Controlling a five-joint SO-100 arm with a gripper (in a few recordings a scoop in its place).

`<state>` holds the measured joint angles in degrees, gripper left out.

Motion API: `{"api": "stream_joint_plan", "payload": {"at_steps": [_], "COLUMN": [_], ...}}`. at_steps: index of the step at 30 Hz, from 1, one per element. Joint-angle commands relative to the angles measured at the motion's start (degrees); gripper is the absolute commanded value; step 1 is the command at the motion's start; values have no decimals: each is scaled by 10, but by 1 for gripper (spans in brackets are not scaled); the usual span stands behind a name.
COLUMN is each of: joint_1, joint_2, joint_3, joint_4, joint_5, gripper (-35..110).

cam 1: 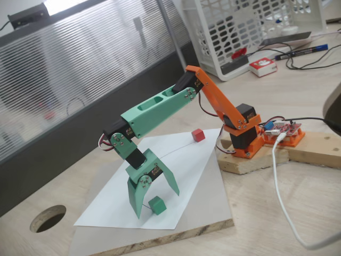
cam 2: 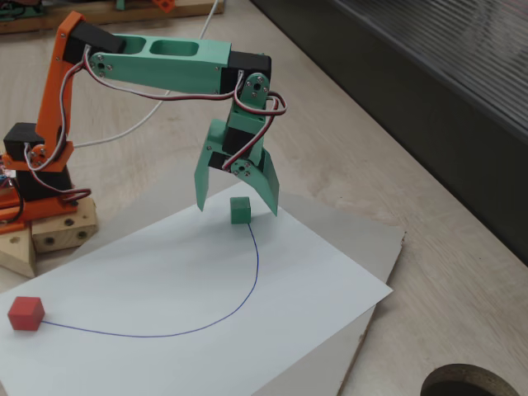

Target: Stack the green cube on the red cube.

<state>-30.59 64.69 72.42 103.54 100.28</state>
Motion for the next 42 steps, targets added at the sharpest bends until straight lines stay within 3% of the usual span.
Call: {"api": "stream_joint_plan", "payload": {"at_steps": [1, 42], "joint_1": [-8, -6], "joint_2": [7, 15], "joint_3": [-9, -9], "joint_4": [6, 6], "joint_5": [4, 4], "gripper": [79, 79]}}
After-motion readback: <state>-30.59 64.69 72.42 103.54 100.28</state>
